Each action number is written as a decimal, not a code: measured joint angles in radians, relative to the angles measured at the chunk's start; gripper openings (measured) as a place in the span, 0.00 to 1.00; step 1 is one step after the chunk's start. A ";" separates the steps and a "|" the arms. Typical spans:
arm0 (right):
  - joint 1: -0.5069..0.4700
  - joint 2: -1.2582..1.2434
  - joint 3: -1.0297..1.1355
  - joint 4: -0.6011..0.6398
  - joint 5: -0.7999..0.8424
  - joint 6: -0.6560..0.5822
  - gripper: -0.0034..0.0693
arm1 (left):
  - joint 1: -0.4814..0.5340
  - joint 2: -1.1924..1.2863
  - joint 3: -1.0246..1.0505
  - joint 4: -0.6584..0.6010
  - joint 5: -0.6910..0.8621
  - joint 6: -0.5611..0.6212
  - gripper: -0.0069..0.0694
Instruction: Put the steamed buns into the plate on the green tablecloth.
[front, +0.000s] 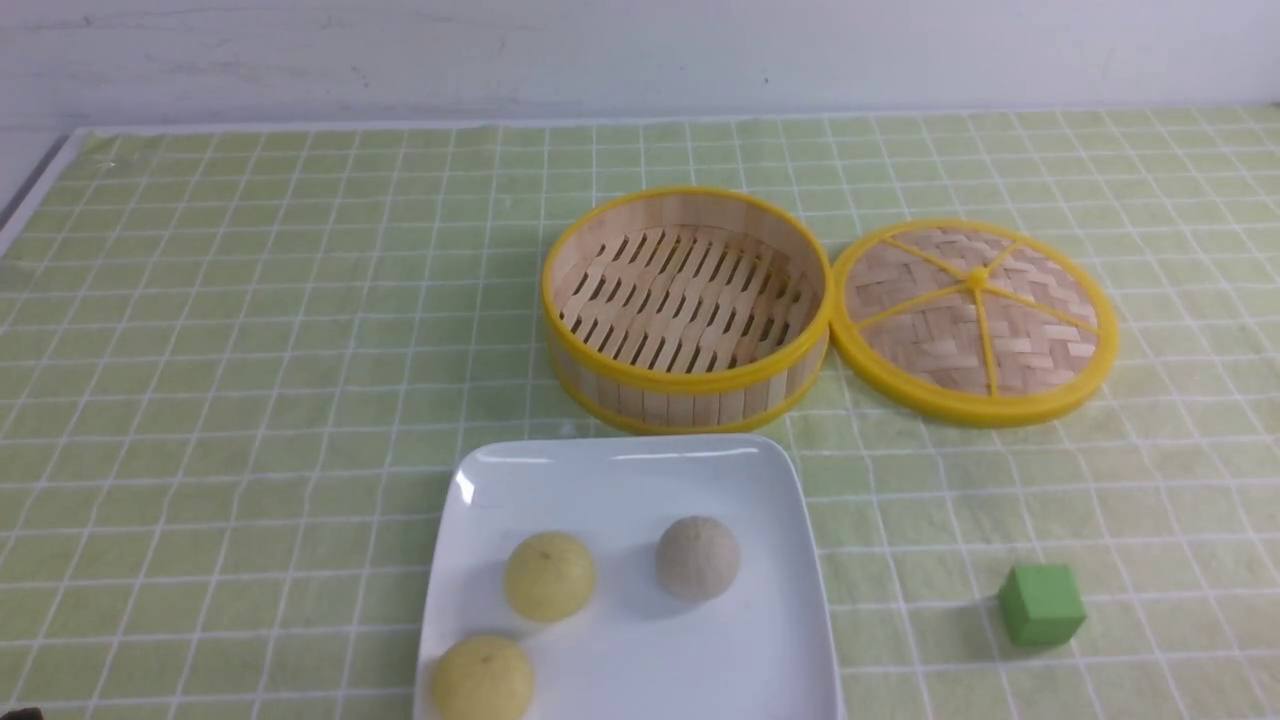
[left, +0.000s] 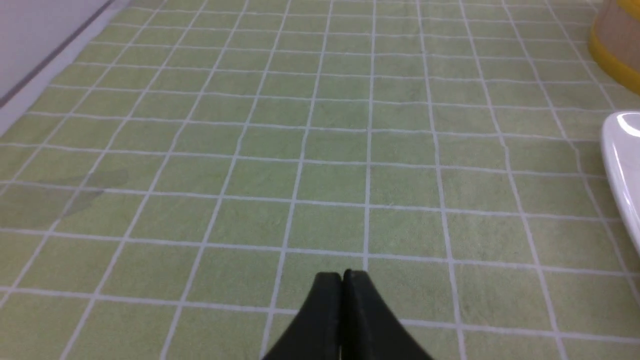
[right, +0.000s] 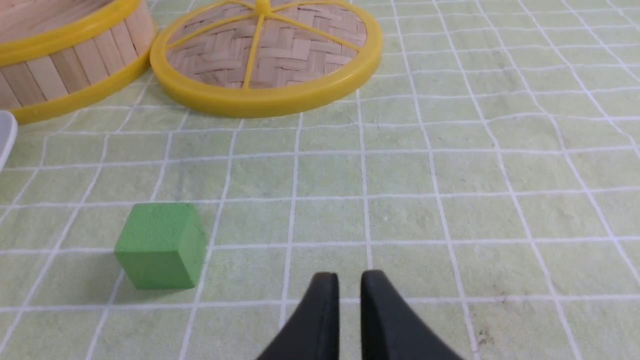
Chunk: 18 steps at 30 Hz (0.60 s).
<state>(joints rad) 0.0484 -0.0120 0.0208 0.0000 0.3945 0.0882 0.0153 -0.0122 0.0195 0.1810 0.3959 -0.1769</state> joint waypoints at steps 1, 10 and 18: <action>0.000 0.000 0.000 0.000 0.000 0.000 0.18 | 0.002 0.000 0.000 0.000 0.000 0.000 0.11; 0.000 0.000 0.000 0.000 0.000 0.000 0.19 | 0.007 0.000 0.000 0.000 0.000 0.001 0.12; 0.000 0.000 0.000 0.000 0.000 0.000 0.21 | 0.007 0.000 0.000 0.000 0.000 0.001 0.13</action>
<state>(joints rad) 0.0484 -0.0120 0.0208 0.0000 0.3945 0.0882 0.0221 -0.0122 0.0195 0.1810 0.3959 -0.1762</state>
